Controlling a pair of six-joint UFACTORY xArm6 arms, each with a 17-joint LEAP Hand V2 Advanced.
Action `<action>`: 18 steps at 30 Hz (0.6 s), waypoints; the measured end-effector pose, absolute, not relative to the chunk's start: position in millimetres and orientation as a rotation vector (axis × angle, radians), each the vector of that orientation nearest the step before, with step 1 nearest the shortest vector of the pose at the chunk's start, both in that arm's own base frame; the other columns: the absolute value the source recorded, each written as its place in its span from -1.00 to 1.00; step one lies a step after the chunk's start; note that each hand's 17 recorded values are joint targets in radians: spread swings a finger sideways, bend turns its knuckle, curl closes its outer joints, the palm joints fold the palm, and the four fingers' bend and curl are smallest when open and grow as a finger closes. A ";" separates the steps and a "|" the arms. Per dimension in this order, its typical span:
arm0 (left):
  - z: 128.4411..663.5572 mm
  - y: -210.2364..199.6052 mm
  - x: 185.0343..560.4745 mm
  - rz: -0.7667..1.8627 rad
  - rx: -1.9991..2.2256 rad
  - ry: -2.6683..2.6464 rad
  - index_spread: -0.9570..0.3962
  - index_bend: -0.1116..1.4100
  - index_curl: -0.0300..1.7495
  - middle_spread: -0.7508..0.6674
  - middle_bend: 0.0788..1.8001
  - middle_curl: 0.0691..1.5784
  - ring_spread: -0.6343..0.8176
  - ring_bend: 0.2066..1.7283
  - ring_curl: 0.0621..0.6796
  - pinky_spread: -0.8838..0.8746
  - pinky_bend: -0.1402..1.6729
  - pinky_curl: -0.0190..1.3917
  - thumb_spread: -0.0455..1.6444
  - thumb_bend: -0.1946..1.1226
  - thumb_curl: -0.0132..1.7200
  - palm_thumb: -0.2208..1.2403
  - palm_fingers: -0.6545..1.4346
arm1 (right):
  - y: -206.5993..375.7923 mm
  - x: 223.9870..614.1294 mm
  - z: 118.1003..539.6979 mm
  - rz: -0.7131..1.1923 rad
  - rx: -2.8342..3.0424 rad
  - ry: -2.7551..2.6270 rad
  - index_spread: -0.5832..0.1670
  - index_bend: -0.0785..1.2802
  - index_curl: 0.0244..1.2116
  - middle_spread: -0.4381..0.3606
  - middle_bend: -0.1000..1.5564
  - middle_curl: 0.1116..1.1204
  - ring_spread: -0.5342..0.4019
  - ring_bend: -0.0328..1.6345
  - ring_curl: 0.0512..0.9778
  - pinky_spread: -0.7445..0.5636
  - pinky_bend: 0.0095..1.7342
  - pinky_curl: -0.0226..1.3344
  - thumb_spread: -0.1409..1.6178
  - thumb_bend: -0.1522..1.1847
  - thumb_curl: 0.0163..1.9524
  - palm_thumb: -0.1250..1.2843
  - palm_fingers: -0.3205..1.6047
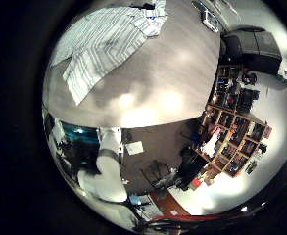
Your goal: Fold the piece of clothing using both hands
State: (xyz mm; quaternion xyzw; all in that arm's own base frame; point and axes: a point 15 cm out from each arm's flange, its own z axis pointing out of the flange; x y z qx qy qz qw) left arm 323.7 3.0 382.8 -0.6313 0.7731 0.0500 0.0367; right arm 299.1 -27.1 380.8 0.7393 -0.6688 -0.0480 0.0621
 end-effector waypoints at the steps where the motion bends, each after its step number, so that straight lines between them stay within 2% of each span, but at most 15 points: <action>1: 381.6 0.7 321.8 0.158 -1.933 2.378 0.25 -0.60 -0.43 0.20 -0.87 -0.60 0.06 -0.43 -0.59 0.12 -0.47 -0.36 0.31 -0.74 -0.62 -0.23 -0.05 | -28.3 298.4 381.1 -0.147 2.235 -2.022 -0.49 -0.64 -0.55 0.05 -0.55 -0.51 0.42 -0.38 -0.71 0.72 -0.42 -0.63 0.52 -0.80 -0.74 -0.49 -0.43; 14: 363.0 -7.2 303.1 0.186 -1.896 2.417 0.25 -0.60 -0.43 0.20 -0.87 -0.60 0.07 -0.43 -0.60 0.11 -0.46 -0.36 0.31 -0.74 -0.62 -0.22 -0.05 | -52.2 281.9 379.3 -0.170 2.197 -2.076 -0.49 -0.65 -0.56 0.02 -0.58 -0.52 0.42 -0.41 -0.69 0.71 -0.45 -0.64 0.53 -0.80 -0.75 -0.51 -0.42; 18: 338.8 3.0 309.5 0.249 -1.828 2.455 0.24 -0.68 -0.48 0.19 -0.88 -0.60 0.09 -0.39 -0.55 0.13 -0.41 -0.34 0.31 -0.74 -0.62 -0.22 -0.15 | -51.5 267.6 362.7 -0.218 2.165 -2.075 -0.49 -0.65 -0.56 0.02 -0.58 -0.51 0.42 -0.41 -0.68 0.71 -0.46 -0.64 0.53 -0.80 -0.76 -0.51 -0.42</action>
